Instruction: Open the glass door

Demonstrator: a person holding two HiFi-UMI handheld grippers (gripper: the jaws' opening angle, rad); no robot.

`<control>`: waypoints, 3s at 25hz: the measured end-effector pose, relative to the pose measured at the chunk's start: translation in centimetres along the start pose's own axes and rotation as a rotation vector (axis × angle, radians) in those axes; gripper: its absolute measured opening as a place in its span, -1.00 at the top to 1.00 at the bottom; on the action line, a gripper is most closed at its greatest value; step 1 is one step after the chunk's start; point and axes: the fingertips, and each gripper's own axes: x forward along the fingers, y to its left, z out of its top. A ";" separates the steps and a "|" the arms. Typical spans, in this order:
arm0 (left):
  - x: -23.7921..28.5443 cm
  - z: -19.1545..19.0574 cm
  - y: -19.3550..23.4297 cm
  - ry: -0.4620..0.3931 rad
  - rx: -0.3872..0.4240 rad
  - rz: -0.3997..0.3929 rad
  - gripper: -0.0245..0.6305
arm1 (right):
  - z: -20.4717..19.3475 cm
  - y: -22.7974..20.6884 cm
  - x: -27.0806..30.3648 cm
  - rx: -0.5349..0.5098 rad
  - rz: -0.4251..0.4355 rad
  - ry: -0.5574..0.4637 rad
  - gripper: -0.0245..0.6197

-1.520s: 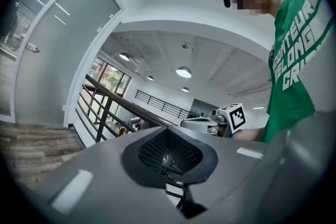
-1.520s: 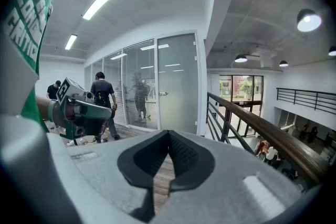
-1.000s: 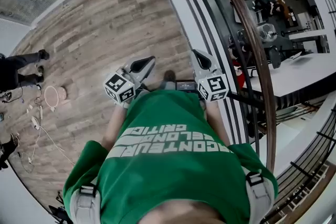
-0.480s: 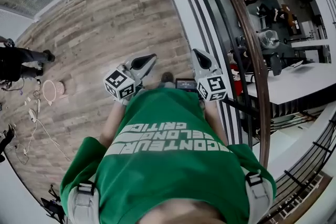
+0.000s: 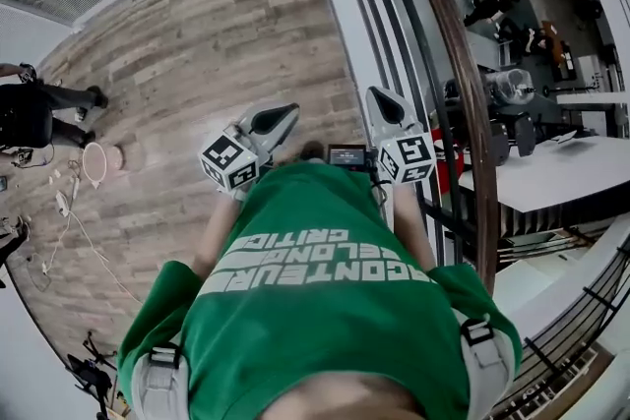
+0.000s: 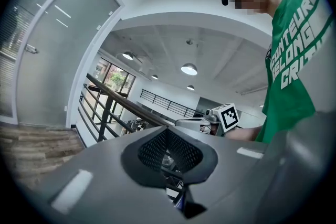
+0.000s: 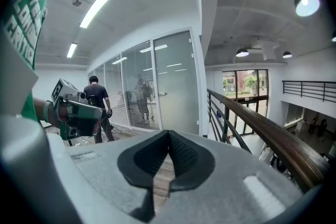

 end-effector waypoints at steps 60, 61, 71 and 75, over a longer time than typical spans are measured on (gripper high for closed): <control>4.4 14.7 36.5 -0.074 -0.060 0.257 0.90 | 12.7 -6.6 40.0 -0.084 0.275 0.078 0.95; 5.1 15.2 37.0 -0.071 -0.052 0.259 0.90 | 13.2 -7.5 40.7 -0.085 0.278 0.071 0.95; 9.5 18.1 40.0 -0.074 -0.060 0.336 0.90 | 13.5 -17.2 44.1 -0.008 0.253 0.086 0.95; 10.2 18.0 40.4 -0.057 -0.066 0.341 0.90 | 13.7 -18.3 45.1 0.002 0.249 0.080 0.95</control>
